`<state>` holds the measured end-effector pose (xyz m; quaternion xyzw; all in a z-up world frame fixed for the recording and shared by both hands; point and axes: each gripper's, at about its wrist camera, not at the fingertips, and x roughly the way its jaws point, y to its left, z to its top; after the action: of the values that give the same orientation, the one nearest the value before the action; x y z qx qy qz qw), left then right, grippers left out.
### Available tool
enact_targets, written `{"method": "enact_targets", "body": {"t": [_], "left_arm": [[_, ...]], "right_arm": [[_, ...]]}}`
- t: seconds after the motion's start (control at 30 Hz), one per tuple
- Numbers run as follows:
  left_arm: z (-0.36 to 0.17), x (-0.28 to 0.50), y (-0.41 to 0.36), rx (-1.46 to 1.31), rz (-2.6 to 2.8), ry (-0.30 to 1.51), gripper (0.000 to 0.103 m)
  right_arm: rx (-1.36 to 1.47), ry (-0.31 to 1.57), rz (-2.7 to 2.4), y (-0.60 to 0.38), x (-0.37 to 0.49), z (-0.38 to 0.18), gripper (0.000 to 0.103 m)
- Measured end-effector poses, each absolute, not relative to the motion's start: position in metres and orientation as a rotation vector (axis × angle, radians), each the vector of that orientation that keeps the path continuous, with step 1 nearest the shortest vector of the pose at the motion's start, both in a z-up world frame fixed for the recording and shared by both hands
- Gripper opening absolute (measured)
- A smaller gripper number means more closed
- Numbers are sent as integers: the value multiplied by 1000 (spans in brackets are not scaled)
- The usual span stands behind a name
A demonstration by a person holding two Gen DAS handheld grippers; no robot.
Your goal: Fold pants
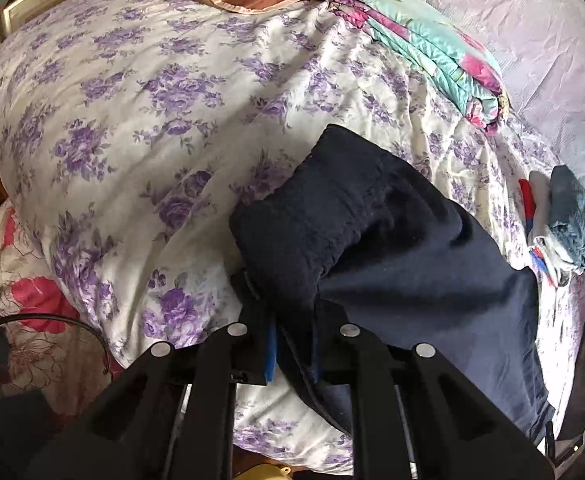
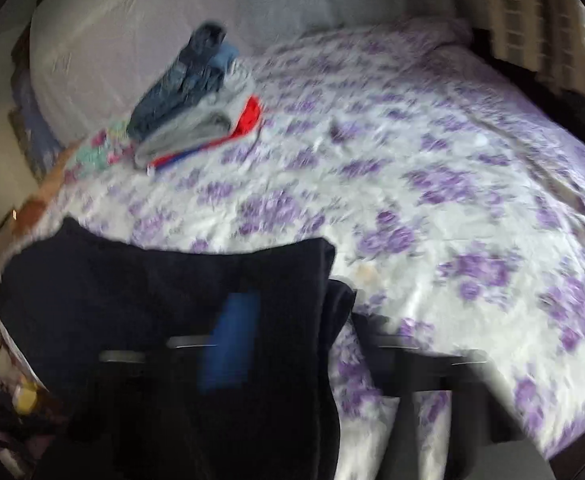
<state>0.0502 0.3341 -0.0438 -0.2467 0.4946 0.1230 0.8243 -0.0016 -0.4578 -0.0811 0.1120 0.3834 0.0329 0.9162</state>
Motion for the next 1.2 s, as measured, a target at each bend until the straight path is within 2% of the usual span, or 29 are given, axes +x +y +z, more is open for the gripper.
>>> {"method": "enact_targets", "body": {"t": [0.13, 0.3, 0.33, 0.37, 0.43, 0.5, 0.63, 0.7, 0.73, 0.8, 0.9, 0.97, 1.1, 1.13, 1.2], "left_arm": [[-46, 45, 337, -556, 253, 1039, 14], [-50, 43, 336, -553, 240, 1044, 15], [-51, 43, 336, -552, 239, 1045, 15], [-52, 44, 335, -552, 240, 1047, 15], [-52, 45, 334, -544, 239, 1050, 15], [-51, 46, 334, -536, 234, 1053, 15], [-52, 48, 336, -544, 227, 1058, 16], [-52, 49, 336, -544, 224, 1056, 16], [-52, 48, 336, -545, 224, 1053, 16], [-53, 48, 336, -546, 219, 1048, 16], [-53, 44, 336, -549, 214, 1036, 16], [-54, 43, 337, -555, 213, 1033, 16], [-56, 45, 339, -574, 213, 1037, 16], [-55, 46, 338, -566, 215, 1040, 16], [-55, 48, 337, -556, 218, 1044, 17]], "right_arm": [[215, 714, 62, -459, -17, -62, 5], [174, 809, -55, -457, -21, -92, 8], [184, 808, -62, -458, -21, -93, 11], [216, 797, -82, -463, -23, -92, 24], [264, 749, -125, -474, -29, -80, 35], [249, 677, -125, -478, -35, -64, 36], [186, 697, -21, -472, -6, -47, 61], [152, 776, -16, -471, 20, -57, 59], [169, 877, 33, -472, 38, -71, 12], [135, 932, 61, -468, 47, -77, 10], [48, 881, 57, -461, 34, -60, 9], [-16, 888, -64, -467, 28, -65, 0], [24, 924, -176, -488, 27, -84, 0], [32, 874, -158, -484, 25, -73, 2], [50, 757, -24, -459, 25, -40, 15]]}}
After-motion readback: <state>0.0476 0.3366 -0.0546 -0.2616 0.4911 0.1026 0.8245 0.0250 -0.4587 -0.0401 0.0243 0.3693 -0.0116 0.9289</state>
